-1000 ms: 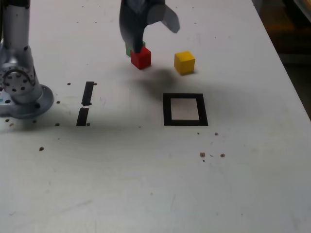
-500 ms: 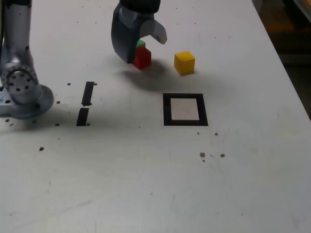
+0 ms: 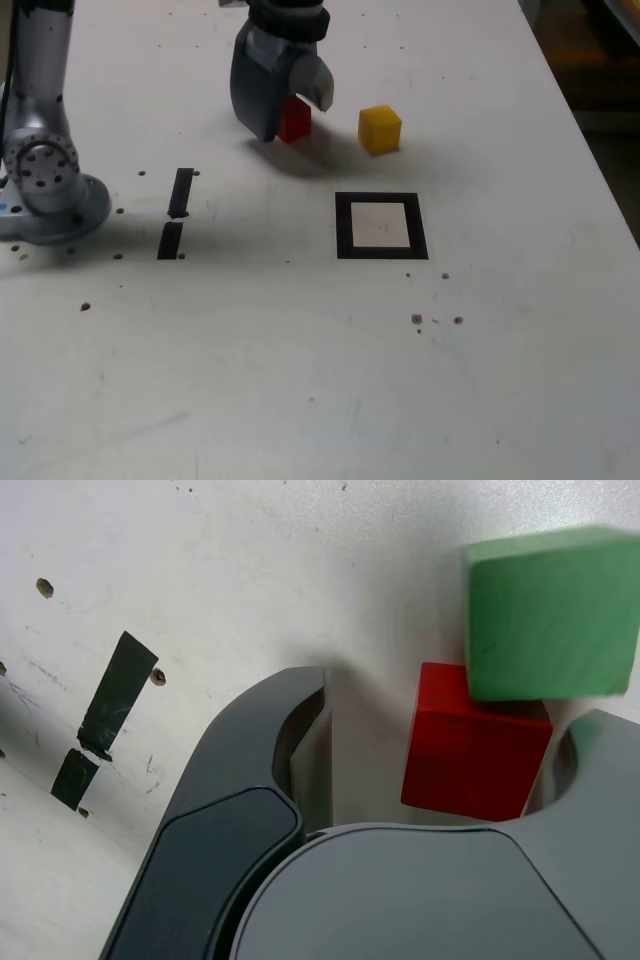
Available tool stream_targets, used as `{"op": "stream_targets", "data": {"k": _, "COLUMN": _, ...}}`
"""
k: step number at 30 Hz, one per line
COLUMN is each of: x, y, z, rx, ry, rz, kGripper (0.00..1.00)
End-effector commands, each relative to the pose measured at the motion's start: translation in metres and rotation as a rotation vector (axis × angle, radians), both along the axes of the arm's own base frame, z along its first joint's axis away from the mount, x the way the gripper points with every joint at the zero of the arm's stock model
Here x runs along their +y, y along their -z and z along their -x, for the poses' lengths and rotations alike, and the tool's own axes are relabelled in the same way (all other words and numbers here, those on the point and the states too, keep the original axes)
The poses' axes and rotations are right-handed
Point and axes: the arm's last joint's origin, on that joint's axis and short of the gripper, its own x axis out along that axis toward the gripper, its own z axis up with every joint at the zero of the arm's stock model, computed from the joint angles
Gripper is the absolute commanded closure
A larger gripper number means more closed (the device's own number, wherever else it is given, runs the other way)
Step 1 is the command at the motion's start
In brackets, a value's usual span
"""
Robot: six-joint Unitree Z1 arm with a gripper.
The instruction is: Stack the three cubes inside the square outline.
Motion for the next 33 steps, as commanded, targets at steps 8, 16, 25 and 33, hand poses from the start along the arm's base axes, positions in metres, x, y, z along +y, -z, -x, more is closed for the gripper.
{"op": "stream_targets", "data": {"k": 8, "x": 0.006, "y": 0.003, "z": -0.002, "rx": -0.011, "ry": -0.015, "rz": -0.024, "kGripper": 0.45}}
{"op": "stream_targets", "data": {"k": 16, "x": 0.008, "y": 0.003, "z": -0.003, "rx": -0.021, "ry": -0.01, "rz": -0.034, "kGripper": 0.64}}
{"op": "stream_targets", "data": {"k": 25, "x": -0.006, "y": -0.034, "z": 0.004, "rx": -0.036, "ry": 0.031, "rz": -0.046, "kGripper": 0.7}}
{"op": "stream_targets", "data": {"k": 33, "x": -0.056, "y": -0.07, "z": -0.014, "rx": -0.052, "ry": 0.234, "rz": -0.023, "kGripper": 0.7}}
